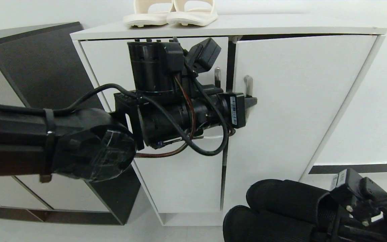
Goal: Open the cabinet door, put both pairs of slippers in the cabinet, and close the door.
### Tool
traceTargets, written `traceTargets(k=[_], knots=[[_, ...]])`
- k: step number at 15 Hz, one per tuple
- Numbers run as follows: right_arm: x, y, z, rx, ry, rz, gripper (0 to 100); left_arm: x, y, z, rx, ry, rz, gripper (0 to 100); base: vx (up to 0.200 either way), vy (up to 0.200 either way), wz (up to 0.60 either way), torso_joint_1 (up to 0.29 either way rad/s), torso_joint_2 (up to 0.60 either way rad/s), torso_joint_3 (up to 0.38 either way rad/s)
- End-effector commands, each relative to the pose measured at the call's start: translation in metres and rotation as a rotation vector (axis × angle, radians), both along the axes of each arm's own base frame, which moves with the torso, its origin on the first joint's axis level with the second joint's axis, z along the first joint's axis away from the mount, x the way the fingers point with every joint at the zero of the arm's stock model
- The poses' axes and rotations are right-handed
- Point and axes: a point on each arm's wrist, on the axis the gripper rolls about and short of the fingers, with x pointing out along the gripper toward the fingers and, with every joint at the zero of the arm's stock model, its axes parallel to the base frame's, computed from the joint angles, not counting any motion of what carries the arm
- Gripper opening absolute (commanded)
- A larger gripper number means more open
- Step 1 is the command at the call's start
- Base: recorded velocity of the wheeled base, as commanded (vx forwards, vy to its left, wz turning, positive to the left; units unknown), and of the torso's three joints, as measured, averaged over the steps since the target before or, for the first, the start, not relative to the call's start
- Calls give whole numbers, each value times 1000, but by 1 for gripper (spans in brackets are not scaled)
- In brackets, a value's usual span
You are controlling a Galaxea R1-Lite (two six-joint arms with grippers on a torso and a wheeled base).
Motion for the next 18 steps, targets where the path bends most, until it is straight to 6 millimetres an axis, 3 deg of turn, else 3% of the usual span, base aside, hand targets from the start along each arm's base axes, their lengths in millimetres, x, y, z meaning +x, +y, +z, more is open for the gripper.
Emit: traceTargets(k=[1,4,7,9,11,15,18], knots=[[-8,-7,5,28,-5,40,0,-29,8,6,-4,-6,-50,0,0,0,0,0,0,0],[-14,-14,7,34,6,78,0,-47,18,5,-21,-25,-64,0,0,0,0,0,0,0],[-15,-14,8,39,3,86,0,-72,41,7,-26,-30,-75,0,0,0,0,0,0,0],[-16,-15,9,42,0,91,0,-76,52,10,-37,-39,-59,0,0,0,0,0,0,0],[-16,-14,8,36,4,91,0,-58,61,10,-37,-31,-7,0,0,0,0,0,0,0],[-15,-13,10,44,-1,92,0,-6,56,15,-51,-40,77,0,0,0,0,0,0,0],[-14,-11,8,32,10,91,0,14,42,15,-55,-46,72,0,0,0,0,0,0,0]])
